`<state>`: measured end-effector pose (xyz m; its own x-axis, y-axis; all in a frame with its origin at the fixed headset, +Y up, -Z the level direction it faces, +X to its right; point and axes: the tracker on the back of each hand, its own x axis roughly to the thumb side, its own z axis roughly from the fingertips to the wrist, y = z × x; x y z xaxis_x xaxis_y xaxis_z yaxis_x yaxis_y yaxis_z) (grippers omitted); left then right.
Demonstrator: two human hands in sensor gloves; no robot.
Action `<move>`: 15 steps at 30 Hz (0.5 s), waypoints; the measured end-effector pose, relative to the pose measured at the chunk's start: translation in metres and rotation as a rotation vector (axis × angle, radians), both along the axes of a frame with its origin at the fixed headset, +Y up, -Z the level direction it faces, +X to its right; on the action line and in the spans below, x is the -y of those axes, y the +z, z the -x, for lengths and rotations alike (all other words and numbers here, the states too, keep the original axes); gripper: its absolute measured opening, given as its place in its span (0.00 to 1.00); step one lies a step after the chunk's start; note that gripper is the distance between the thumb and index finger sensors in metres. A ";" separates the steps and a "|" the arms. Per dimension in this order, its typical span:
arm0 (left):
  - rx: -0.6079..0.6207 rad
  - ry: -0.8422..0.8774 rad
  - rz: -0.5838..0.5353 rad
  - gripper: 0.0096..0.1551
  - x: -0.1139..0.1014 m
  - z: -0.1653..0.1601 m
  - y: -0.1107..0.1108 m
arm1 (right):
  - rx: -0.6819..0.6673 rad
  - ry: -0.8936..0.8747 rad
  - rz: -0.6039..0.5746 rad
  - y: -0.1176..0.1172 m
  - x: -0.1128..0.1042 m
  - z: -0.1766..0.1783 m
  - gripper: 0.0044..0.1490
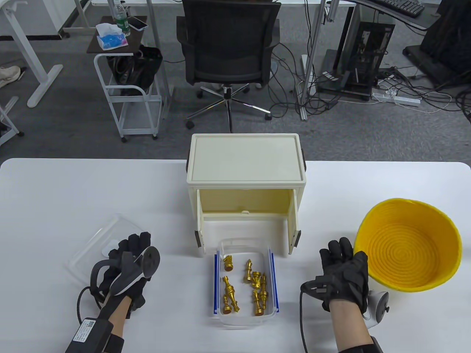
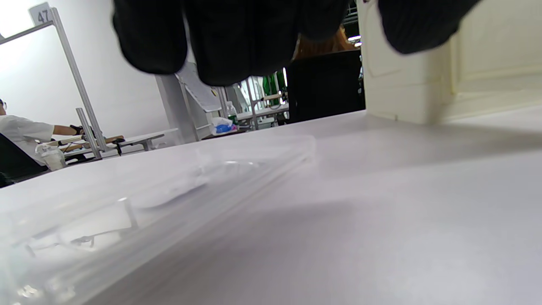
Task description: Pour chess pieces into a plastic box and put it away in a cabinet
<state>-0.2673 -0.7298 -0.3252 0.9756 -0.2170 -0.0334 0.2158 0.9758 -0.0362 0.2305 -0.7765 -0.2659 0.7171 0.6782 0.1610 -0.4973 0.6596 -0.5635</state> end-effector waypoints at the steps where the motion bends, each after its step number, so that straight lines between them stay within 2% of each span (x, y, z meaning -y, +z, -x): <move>1: -0.001 -0.001 0.001 0.40 0.000 0.000 0.000 | 0.004 -0.003 0.013 0.001 0.003 -0.001 0.43; 15: 0.002 -0.020 0.010 0.40 0.001 -0.001 0.001 | 0.019 -0.038 0.105 0.003 0.025 -0.006 0.47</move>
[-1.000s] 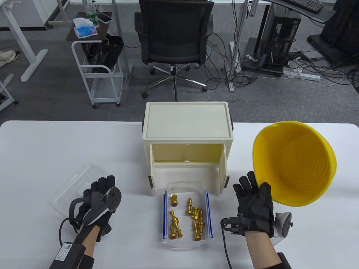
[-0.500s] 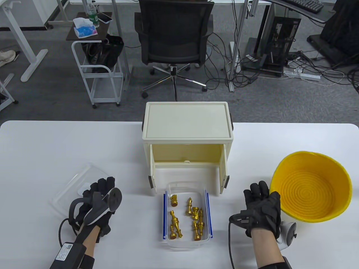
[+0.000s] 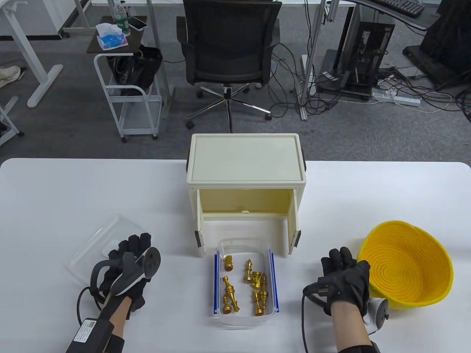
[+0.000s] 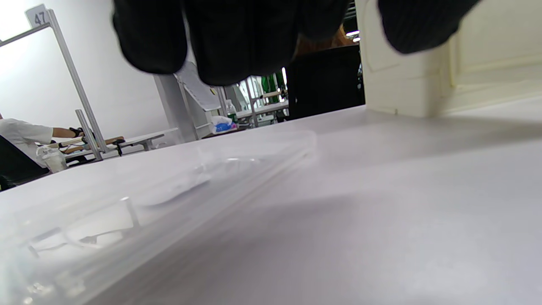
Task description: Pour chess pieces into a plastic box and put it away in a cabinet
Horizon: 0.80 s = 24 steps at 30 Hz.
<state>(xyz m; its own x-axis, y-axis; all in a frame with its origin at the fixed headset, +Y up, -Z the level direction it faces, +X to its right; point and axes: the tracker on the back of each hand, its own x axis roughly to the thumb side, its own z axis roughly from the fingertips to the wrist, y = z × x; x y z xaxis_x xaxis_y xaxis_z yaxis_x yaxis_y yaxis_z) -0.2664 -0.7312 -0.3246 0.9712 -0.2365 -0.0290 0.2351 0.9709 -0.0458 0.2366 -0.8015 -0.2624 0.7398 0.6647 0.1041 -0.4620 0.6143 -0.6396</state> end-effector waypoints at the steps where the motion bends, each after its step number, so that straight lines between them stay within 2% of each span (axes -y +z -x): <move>1: 0.000 0.000 0.001 0.40 0.000 0.000 0.000 | 0.001 0.002 0.005 0.000 0.001 -0.001 0.48; 7: -0.001 -0.009 0.004 0.40 0.000 0.000 0.000 | -0.029 0.084 -0.016 -0.002 -0.002 0.000 0.43; 16: -0.005 -0.009 0.000 0.40 0.000 0.000 0.001 | -0.114 0.169 -0.029 -0.004 -0.008 0.008 0.48; 21: -0.031 -0.025 0.003 0.41 0.000 0.001 0.001 | -0.184 0.255 -0.084 -0.007 -0.024 0.015 0.48; 24: -0.050 -0.037 0.006 0.41 0.000 0.003 0.001 | -0.245 0.414 -0.146 -0.009 -0.044 0.023 0.46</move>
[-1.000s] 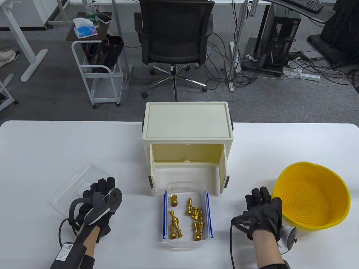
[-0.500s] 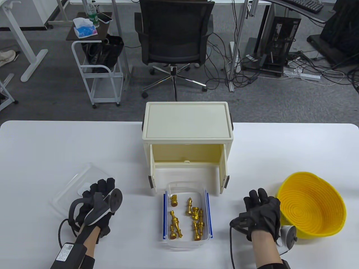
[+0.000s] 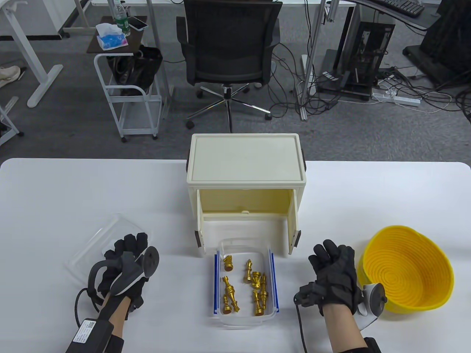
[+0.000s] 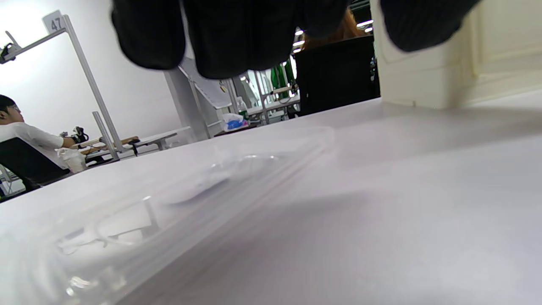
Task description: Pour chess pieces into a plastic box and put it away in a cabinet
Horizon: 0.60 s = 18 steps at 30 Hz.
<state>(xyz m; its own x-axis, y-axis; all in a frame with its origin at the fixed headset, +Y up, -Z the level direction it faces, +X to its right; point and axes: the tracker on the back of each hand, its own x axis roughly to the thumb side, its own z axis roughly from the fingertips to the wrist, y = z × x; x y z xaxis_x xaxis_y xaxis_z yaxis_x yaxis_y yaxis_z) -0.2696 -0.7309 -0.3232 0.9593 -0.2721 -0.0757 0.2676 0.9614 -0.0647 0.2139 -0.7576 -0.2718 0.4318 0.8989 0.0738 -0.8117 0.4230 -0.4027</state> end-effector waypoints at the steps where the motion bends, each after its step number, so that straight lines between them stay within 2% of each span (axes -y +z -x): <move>1: -0.003 -0.001 -0.003 0.41 0.000 0.001 0.000 | -0.017 0.051 -0.022 0.000 -0.006 0.002 0.46; 6: -0.051 -0.014 0.008 0.41 0.003 0.011 -0.002 | -0.104 0.497 -0.182 0.002 -0.043 0.020 0.47; 10: -0.102 -0.011 0.027 0.41 0.007 0.020 -0.006 | -0.137 0.812 -0.275 0.009 -0.062 0.037 0.48; 16: -0.229 -0.022 0.126 0.46 0.016 0.042 -0.009 | -0.264 1.008 -0.344 0.018 -0.071 0.069 0.50; 18: -0.287 0.005 0.197 0.49 0.019 0.050 -0.010 | -0.303 1.084 -0.345 0.020 -0.071 0.078 0.50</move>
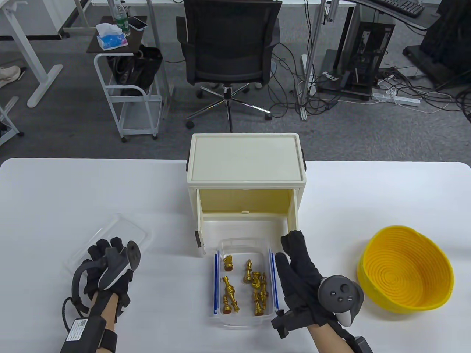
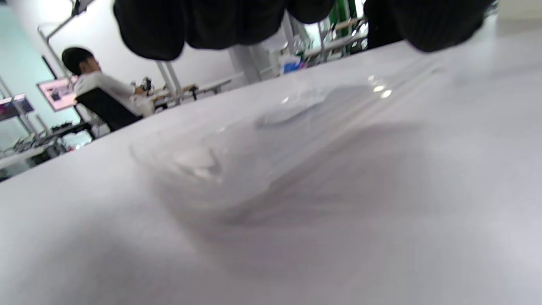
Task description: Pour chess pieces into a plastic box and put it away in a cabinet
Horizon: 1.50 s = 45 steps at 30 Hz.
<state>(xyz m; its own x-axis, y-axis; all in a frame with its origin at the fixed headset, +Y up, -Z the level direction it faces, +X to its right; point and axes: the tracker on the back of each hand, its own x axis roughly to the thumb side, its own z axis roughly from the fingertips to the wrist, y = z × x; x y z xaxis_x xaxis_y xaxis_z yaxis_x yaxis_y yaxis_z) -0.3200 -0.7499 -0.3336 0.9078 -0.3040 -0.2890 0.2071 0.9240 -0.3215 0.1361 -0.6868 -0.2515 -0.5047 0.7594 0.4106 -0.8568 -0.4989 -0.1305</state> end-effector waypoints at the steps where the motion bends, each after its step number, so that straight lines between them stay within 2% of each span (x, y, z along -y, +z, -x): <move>1: -0.024 0.023 0.039 0.50 0.002 0.004 0.000 | -0.011 0.044 -0.005 0.001 0.001 0.005 0.49; 6: -0.051 0.043 0.052 0.49 0.008 0.012 -0.002 | -0.041 0.119 0.014 0.000 0.010 0.015 0.49; 13: -0.006 -0.007 0.177 0.41 0.021 0.005 -0.005 | -0.034 0.094 0.044 -0.004 0.020 0.011 0.48; 18: 0.061 -0.091 0.161 0.37 0.023 -0.006 -0.007 | -0.023 0.090 0.050 -0.006 0.022 0.007 0.47; 25: 0.191 -0.295 0.135 0.33 0.031 -0.030 -0.007 | -0.013 0.066 0.057 -0.009 0.022 0.000 0.47; 28: 0.238 -0.390 0.081 0.31 0.025 -0.036 -0.005 | -0.008 0.058 0.056 -0.009 0.022 -0.002 0.47; 30: 0.203 -0.386 -0.006 0.30 0.014 -0.030 -0.003 | -0.004 0.054 0.056 -0.010 0.022 -0.004 0.47; 34: 0.112 -0.246 -0.195 0.29 -0.019 -0.017 0.002 | 0.003 0.037 0.056 -0.010 0.021 -0.007 0.47; 36: 0.088 -0.076 -0.293 0.29 -0.044 -0.014 0.005 | -0.004 0.035 0.060 -0.011 0.021 -0.007 0.46; 42: 0.238 0.557 -0.676 0.28 -0.112 -0.029 0.028 | -0.008 0.006 0.078 -0.012 0.020 -0.009 0.48; 45: 0.335 0.971 -0.773 0.28 -0.130 -0.037 0.040 | -0.028 -0.035 0.094 -0.013 0.020 -0.009 0.48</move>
<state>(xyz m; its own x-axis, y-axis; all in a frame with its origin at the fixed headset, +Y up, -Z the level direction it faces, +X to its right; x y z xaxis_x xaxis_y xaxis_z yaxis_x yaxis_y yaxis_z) -0.2830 -0.6203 -0.2933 0.7239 0.6631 0.1908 -0.6862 0.6630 0.2994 0.1455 -0.7068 -0.2646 -0.4665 0.8125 0.3497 -0.8766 -0.4773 -0.0603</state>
